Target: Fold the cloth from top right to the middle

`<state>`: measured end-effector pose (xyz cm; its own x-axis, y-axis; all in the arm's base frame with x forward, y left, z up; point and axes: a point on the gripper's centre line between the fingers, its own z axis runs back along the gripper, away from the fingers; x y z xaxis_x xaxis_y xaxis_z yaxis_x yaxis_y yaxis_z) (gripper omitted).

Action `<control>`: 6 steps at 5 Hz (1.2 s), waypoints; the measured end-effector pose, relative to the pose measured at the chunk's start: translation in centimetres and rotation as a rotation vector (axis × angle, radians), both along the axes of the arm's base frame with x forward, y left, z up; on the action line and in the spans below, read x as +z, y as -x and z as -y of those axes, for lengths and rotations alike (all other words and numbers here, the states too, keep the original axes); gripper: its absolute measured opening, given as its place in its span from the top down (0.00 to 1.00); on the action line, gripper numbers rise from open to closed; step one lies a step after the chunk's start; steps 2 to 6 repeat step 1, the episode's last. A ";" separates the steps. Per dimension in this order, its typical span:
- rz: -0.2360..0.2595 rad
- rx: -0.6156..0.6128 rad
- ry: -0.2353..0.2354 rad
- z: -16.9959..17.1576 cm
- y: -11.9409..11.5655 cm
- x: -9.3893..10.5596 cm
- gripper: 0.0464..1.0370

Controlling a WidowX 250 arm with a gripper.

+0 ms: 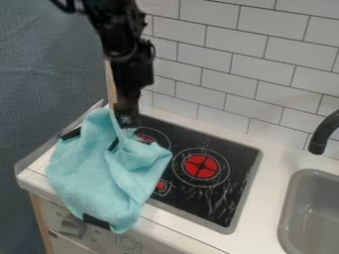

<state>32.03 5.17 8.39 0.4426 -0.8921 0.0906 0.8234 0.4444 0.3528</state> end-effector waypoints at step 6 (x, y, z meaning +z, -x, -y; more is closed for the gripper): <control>-0.001 0.002 -0.001 0.1 0.0 0.0 0.04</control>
